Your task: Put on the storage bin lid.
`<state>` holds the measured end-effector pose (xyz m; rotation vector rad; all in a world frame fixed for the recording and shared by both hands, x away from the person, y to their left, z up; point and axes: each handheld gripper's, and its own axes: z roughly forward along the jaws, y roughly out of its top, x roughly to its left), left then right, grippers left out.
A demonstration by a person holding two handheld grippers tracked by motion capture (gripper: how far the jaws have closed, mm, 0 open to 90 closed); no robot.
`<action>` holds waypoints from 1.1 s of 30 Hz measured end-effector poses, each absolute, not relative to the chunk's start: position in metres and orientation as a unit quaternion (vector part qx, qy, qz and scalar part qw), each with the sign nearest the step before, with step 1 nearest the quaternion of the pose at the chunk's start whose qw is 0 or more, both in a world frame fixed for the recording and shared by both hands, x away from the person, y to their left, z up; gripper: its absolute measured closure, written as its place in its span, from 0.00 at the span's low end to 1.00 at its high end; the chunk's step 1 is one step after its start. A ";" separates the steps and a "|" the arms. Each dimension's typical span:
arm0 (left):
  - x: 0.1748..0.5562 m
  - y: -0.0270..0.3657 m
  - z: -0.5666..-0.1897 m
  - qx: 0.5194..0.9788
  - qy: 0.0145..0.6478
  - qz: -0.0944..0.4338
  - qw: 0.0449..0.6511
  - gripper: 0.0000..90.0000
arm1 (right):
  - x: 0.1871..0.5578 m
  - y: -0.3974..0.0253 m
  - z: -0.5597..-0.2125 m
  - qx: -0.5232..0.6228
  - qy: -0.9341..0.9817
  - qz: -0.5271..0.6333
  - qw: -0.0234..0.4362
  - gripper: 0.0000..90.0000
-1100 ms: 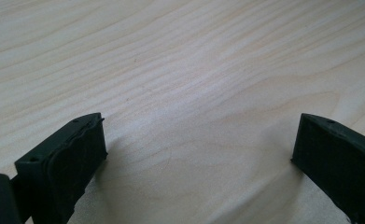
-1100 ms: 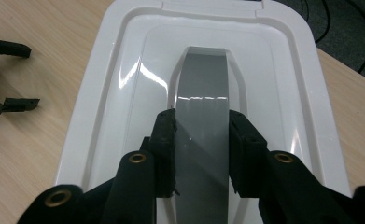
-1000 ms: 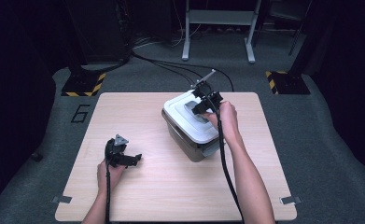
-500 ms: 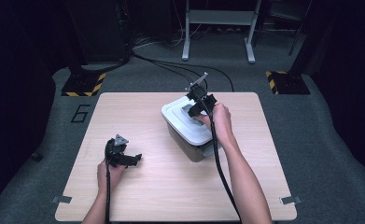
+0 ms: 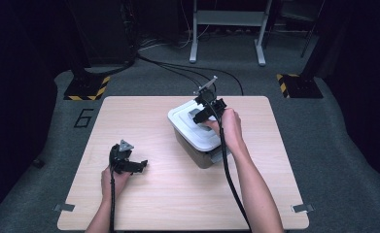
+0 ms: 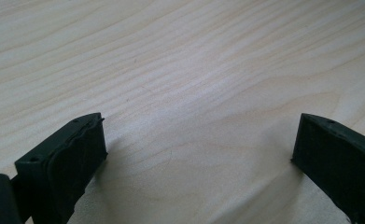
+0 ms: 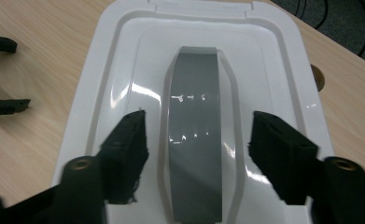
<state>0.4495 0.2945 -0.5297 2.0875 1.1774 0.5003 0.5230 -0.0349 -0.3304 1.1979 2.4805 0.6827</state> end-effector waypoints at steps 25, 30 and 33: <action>0.449 0.294 -0.530 0.802 0.452 0.193 0.340 0.03 | 0.472 -0.115 -0.319 0.442 0.822 0.299 0.200 0.04; 0.449 0.294 -0.530 0.802 0.452 0.193 0.340 0.03 | 0.466 -0.140 -0.324 0.464 0.807 0.300 0.208 0.04; 0.449 0.294 -0.530 0.802 0.452 0.193 0.340 0.03 | 0.462 -0.154 -0.329 0.478 0.799 0.298 0.211 0.04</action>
